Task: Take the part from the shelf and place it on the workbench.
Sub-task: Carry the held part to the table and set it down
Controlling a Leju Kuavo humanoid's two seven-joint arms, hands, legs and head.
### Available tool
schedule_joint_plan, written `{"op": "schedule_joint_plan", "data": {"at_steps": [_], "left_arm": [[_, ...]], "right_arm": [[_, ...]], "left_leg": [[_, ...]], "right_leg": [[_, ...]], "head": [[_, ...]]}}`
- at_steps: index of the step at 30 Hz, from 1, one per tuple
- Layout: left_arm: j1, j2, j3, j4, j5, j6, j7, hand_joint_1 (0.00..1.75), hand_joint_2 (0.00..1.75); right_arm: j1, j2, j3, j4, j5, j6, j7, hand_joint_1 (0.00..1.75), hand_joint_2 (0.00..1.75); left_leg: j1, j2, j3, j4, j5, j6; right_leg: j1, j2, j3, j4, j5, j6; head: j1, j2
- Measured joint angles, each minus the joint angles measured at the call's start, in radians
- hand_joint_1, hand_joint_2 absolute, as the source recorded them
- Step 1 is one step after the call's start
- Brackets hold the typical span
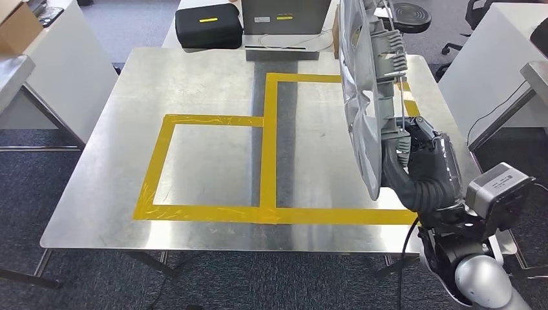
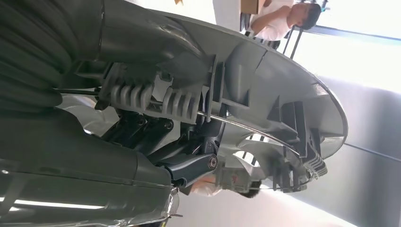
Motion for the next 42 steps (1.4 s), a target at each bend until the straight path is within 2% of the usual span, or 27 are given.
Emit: {"op": "schedule_joint_plan", "data": {"at_steps": [14,16,17,18,21,22,23,24,26,30,36,42], "left_arm": [[0.0,0.0,0.0,0.0,0.0,0.0,0.0,0.0,1.75],[0.0,0.0,-0.001,0.0,-0.01,-0.008,0.004,0.0,1.75],[-0.003,-0.001,-0.004,0.0,-0.024,-0.019,0.013,0.0,1.75],[-0.008,-0.002,-0.01,0.0,-0.043,-0.034,0.025,0.0,1.75],[-0.04,-0.014,-0.033,0.0,-0.086,-0.066,0.058,0.0,1.75],[-0.049,-0.02,-0.04,-0.001,-0.092,-0.07,0.061,0.0,1.75],[-0.055,-0.025,-0.047,-0.001,-0.096,-0.072,0.061,0.0,1.75],[-0.056,-0.028,-0.053,-0.001,-0.1,-0.073,0.06,0.0,1.75],[-0.05,-0.029,-0.063,0.0,-0.105,-0.075,0.058,0.0,1.75],[-0.053,-0.028,-0.081,0.0,-0.11,-0.082,0.051,0.0,1.75],[-0.056,-0.03,-0.098,0.0,-0.111,-0.087,0.048,0.0,1.75],[-0.056,-0.031,-0.099,0.0,-0.111,-0.087,0.036,0.0,1.75]], "right_arm": [[-0.002,-0.014,-0.003,0.034,0.001,0.0,0.0,1.75,1.75],[-0.013,-0.015,-0.002,0.039,0.027,0.024,0.025,1.75,1.75],[-0.043,-0.017,0.001,0.051,0.075,0.074,0.074,1.75,1.75],[-0.095,-0.022,0.008,0.076,0.162,0.163,0.156,1.75,1.75],[-0.308,-0.054,0.061,0.226,0.57,0.603,0.465,1.75,1.75],[-0.358,-0.067,0.085,0.279,0.683,0.735,0.533,1.75,1.75],[-0.393,-0.079,0.107,0.327,0.754,0.821,0.577,1.75,1.75],[-0.415,-0.093,0.126,0.368,0.79,0.868,0.606,1.75,1.75],[-0.443,-0.117,0.158,0.431,0.802,0.877,0.632,1.75,1.75],[-0.484,-0.141,0.214,0.508,0.811,0.877,0.63,1.75,1.75],[-0.511,-0.155,0.277,0.558,0.829,0.904,0.626,1.75,1.75],[-0.518,-0.16,0.324,0.588,0.831,0.91,0.626,1.75,1.75]], "left_leg": [[0.0,-0.001,0.0,0.0,0.0,0.0],[-0.001,0.0,-0.001,-0.001,0.0,0.0],[-0.002,0.004,-0.002,-0.001,0.0,0.0],[-0.002,0.008,-0.002,-0.002,0.0,0.001],[-0.003,0.015,0.001,-0.002,0.002,0.006],[-0.003,0.011,0.001,-0.002,0.004,0.009],[-0.003,0.004,-0.001,-0.002,0.006,0.011],[-0.003,-0.001,-0.003,-0.002,0.008,0.013],[-0.005,0.0,-0.007,-0.002,0.009,0.013],[-0.006,0.014,-0.006,-0.002,0.006,0.013],[-0.005,0.004,-0.007,-0.002,0.005,0.013],[-0.005,0.006,-0.007,-0.003,0.005,0.013]], "right_leg": [[0.0,0.0,0.0,0.0,0.0,0.001],[0.0,0.0,0.0,0.0,0.0,0.001],[-0.001,0.001,-0.001,0.001,0.0,0.001],[-0.002,0.004,-0.002,0.002,0.001,0.002],[-0.003,0.009,-0.003,0.001,0.003,0.005],[-0.003,0.004,-0.002,0.001,0.003,0.006],[-0.003,-0.003,-0.001,0.0,0.003,0.007],[-0.004,-0.009,-0.001,-0.001,0.004,0.008],[-0.004,-0.008,-0.004,0.0,0.007,0.008],[-0.005,0.008,-0.007,-0.001,0.008,0.009],[-0.005,0.0,-0.006,-0.002,0.006,0.011],[-0.005,0.001,-0.006,-0.002,0.006,0.011]], "head": [[0.0,0.0],[0.001,0.0],[0.002,0.0],[0.001,0.0],[-0.008,0.0],[-0.008,0.0],[-0.007,0.0],[-0.004,0.0],[0.0,0.0],[-0.002,0.0],[-0.002,0.0],[-0.002,0.0]]}}
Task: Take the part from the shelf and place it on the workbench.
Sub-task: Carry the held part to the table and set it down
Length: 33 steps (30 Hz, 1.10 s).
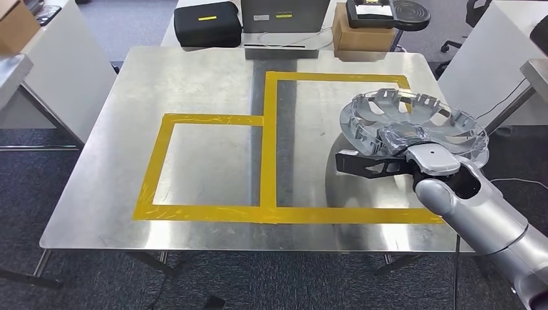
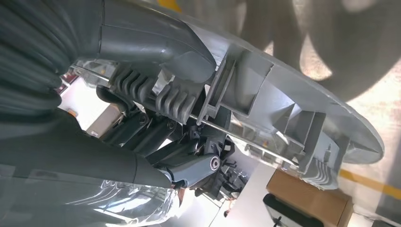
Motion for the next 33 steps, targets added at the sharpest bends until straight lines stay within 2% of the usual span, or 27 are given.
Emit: {"op": "schedule_joint_plan", "data": {"at_steps": [7,13,25,33], "left_arm": [[0.0,0.0,0.0,0.0,0.001,0.0,-0.009,0.0,1.75],[0.0,0.0,0.0,0.0,0.001,0.001,-0.013,0.0,1.75],[0.0,0.0,0.0,0.0,-0.003,0.004,-0.02,0.0,1.75],[0.0,0.0,0.0,0.0,-0.004,0.006,-0.021,0.0,1.75]], "right_arm": [[-0.028,0.001,0.056,0.025,-0.013,-0.009,0.0,1.75,1.75],[-0.052,0.008,0.106,0.045,-0.06,-0.063,-0.015,1.75,1.75],[-0.096,0.063,0.204,0.071,-0.09,-0.108,-0.071,1.75,1.75],[-0.112,0.097,0.259,0.084,-0.09,-0.116,-0.079,1.75,1.75]], "left_leg": [[0.0,0.0,0.0,0.0,0.0,0.0],[0.0,0.002,0.0,0.0,0.0,0.0],[0.0,0.007,0.001,0.0,0.0,0.0],[0.0,0.007,0.001,0.0,0.0,0.0]], "right_leg": [[0.0,0.0,0.0,0.0,0.0,0.0],[0.0,0.0,0.0,0.0,0.0,0.0],[0.0,0.002,0.0,0.0,0.0,0.0],[0.0,0.002,0.0,0.0,0.0,0.0]], "head": [[0.0,0.0],[0.0,0.0],[0.0,0.0],[0.0,0.0]]}}
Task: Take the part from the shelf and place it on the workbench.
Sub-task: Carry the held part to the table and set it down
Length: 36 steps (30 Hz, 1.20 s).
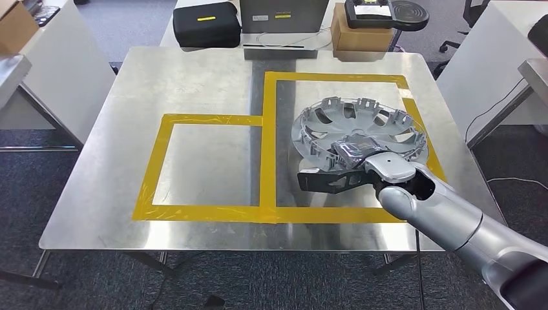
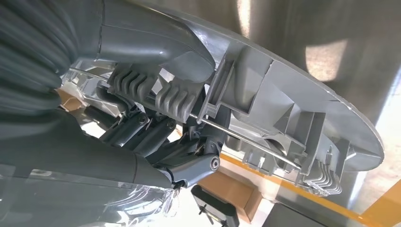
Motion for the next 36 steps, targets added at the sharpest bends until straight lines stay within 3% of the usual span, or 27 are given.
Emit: {"op": "schedule_joint_plan", "data": {"at_steps": [4,8,20,24,29,36], "left_arm": [[0.0,0.0,0.0,0.0,0.0,0.0,-0.001,0.0,1.75],[0.0,0.0,0.0,0.0,-0.007,0.0,-0.009,0.0,1.75],[0.0,0.0,0.0,0.0,-0.018,0.0,-0.011,0.0,1.75],[0.0,0.0,0.0,0.0,-0.014,0.001,-0.013,0.0,0.0],[0.002,0.0,0.0,0.0,-0.003,0.003,-0.013,0.0,0.0],[0.016,0.007,0.001,0.0,0.013,0.017,-0.021,0.0,0.0]], "right_arm": [[-0.009,0.008,0.024,0.007,0.0,-0.012,-0.011,1.75,1.75],[-0.019,0.018,0.045,0.013,-0.005,-0.021,-0.015,0.0,1.75],[-0.043,0.034,0.073,0.018,-0.01,-0.027,-0.019,0.0,1.75],[-0.047,0.036,0.08,0.02,-0.012,-0.028,-0.019,0.0,1.75],[-0.048,0.029,0.082,0.023,-0.046,-0.086,-0.009,0.0,1.75],[-0.034,-0.009,-0.02,-0.049,-0.211,-0.408,-0.054,0.0,1.75]], "left_leg": [[0.0,0.0,0.0,0.0,0.0,0.0],[0.0,-0.001,0.0,0.0,0.0,0.0],[0.0,-0.006,0.001,0.0,0.0,0.0],[0.0,-0.008,0.002,0.0,0.0,0.0],[0.0,-0.014,0.003,0.0,0.0,0.0],[0.001,-0.021,0.004,0.0,0.0,0.0]], "right_leg": [[0.0,0.0,0.0,0.0,0.0,0.0],[0.0,0.0,0.0,0.0,0.0,0.0],[0.0,-0.001,0.001,0.0,0.0,0.0],[0.0,-0.001,0.002,0.0,0.0,0.0],[0.0,-0.003,0.004,-0.001,0.0,0.0],[0.0,-0.006,0.006,-0.001,0.0,0.0]], "head": [[0.0,0.0],[0.0,0.0],[0.0,0.0],[0.0,0.0],[0.0,0.0],[0.0,0.0]]}}
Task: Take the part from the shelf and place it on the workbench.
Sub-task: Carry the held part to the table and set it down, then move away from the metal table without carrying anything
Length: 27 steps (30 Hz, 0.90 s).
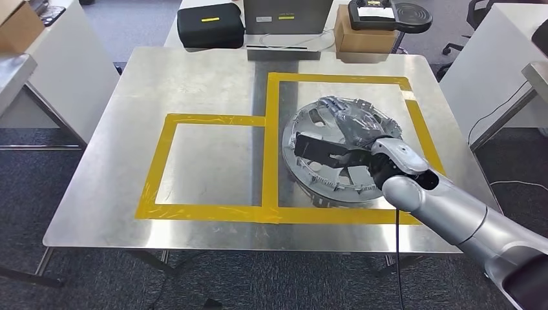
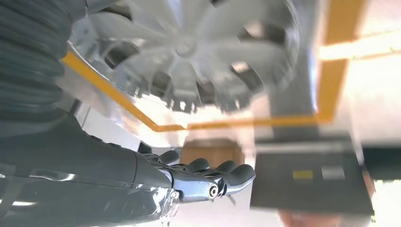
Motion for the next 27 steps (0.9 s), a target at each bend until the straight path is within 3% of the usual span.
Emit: {"op": "schedule_joint_plan", "data": {"at_steps": [4,7,10,13,16,21,25,27], "left_arm": [[0.005,0.001,0.0,0.0,0.01,0.016,-0.014,0.0,0.0],[0.015,0.001,0.002,0.0,0.027,0.035,-0.022,0.0,0.0],[0.027,0.003,0.002,0.0,0.045,0.049,-0.023,0.0,0.0],[0.031,0.007,0.003,0.0,0.058,0.057,-0.021,0.0,0.0],[0.034,0.013,0.006,0.0,0.075,0.067,-0.021,0.0,0.0],[0.035,0.025,0.012,0.001,0.083,0.075,-0.022,0.0,0.0],[0.034,0.025,0.018,0.0,0.083,0.081,-0.027,0.0,0.0],[0.034,0.025,0.018,0.0,0.083,0.082,-0.027,0.0,0.0]], "right_arm": [[0.09,-0.008,-0.112,-0.1,-0.112,-0.231,-0.146,0.0,1.75],[0.223,0.017,-0.203,-0.215,-0.288,-0.358,-0.377,0.0,1.75],[0.394,0.074,-0.266,-0.358,-0.49,-0.389,-0.649,0.0,1.75],[0.537,0.132,-0.3,-0.48,-0.588,-0.369,-0.813,0.0,1.75],[0.644,0.165,-0.322,-0.555,-0.625,-0.341,-0.855,0.0,1.75],[0.739,0.197,-0.364,-0.615,-0.682,-0.303,-0.872,0.0,1.75],[0.76,0.211,-0.38,-0.623,-0.7,-0.28,-0.886,0.0,1.75],[0.762,0.213,-0.381,-0.623,-0.701,-0.279,-0.886,0.0,1.75]], "left_leg": [[0.001,-0.005,0.001,0.0,0.0,0.0],[0.002,-0.009,0.002,0.0,0.0,0.0],[0.002,-0.01,0.003,0.0,-0.001,0.0],[0.002,-0.009,0.004,-0.001,-0.003,-0.001],[-0.001,-0.005,0.005,0.002,-0.006,0.002],[-0.001,0.003,0.016,-0.017,0.002,0.021],[0.002,0.008,0.025,-0.037,0.014,0.031],[0.002,0.009,0.025,-0.037,0.014,0.031]], "right_leg": [[0.001,-0.005,0.004,-0.001,-0.001,0.0],[0.001,-0.01,0.007,-0.002,-0.003,0.0],[0.002,-0.013,0.009,-0.003,-0.006,0.0],[0.002,-0.013,0.01,-0.003,-0.008,0.0],[0.0,-0.011,0.011,-0.006,-0.007,0.002],[-0.006,-0.006,0.014,-0.007,-0.011,0.015],[-0.007,-0.002,-0.05,0.143,-0.107,0.021],[-0.007,-0.002,-0.062,0.169,-0.12,0.022]], "head": [[0.0,0.0],[0.0,0.0],[0.001,0.0],[0.001,0.0],[0.0,0.0],[-0.003,0.0],[0.009,0.0],[0.01,0.0]]}}
